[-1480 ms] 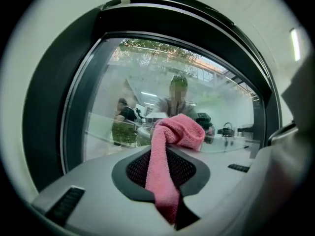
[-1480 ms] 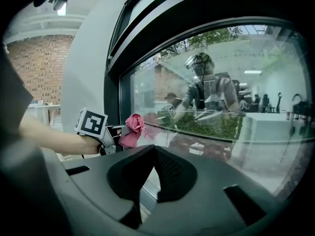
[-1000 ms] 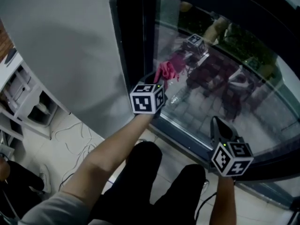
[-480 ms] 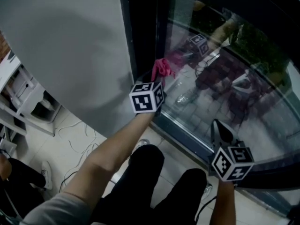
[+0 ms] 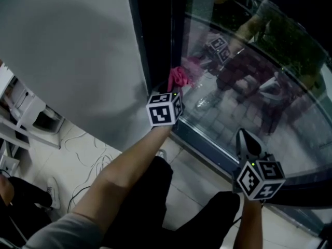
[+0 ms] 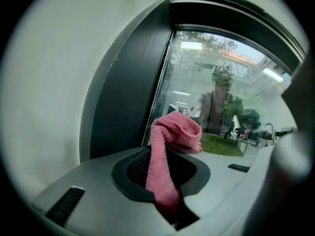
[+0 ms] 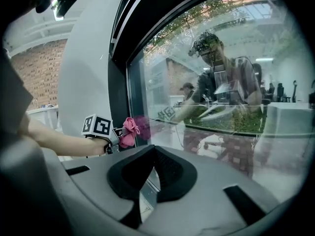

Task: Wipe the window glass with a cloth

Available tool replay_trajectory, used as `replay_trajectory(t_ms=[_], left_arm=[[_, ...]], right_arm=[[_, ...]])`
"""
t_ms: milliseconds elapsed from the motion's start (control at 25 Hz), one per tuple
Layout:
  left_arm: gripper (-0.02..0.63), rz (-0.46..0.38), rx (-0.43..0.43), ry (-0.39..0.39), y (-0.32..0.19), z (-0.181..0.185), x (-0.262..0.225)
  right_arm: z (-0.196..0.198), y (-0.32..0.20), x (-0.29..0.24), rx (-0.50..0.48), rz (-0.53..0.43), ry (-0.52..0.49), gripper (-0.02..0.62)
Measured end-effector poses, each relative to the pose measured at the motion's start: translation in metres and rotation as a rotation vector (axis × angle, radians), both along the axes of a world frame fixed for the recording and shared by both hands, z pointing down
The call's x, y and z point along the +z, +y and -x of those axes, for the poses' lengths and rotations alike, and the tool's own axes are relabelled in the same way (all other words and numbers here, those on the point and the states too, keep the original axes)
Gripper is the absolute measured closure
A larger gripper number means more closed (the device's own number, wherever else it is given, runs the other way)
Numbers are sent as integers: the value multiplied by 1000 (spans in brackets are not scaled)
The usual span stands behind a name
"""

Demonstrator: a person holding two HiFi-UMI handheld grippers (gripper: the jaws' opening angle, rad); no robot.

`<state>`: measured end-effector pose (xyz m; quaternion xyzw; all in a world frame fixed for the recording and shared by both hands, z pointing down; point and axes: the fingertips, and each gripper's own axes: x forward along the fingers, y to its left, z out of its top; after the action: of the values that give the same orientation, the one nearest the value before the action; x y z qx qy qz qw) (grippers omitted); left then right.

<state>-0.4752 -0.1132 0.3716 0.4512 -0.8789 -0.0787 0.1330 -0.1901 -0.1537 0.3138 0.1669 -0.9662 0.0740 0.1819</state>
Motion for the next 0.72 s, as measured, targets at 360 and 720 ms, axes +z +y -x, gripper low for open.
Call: replay_trajectory(t_ms=[360,720], left_arm=[[548,58,27,-67,-4,-2,22],[548,17,57,-74,-12,-13,18]], right_arm=[[-18,-7,21,66,35,-34,591],[-50,-2,40,144,76,-3,591]])
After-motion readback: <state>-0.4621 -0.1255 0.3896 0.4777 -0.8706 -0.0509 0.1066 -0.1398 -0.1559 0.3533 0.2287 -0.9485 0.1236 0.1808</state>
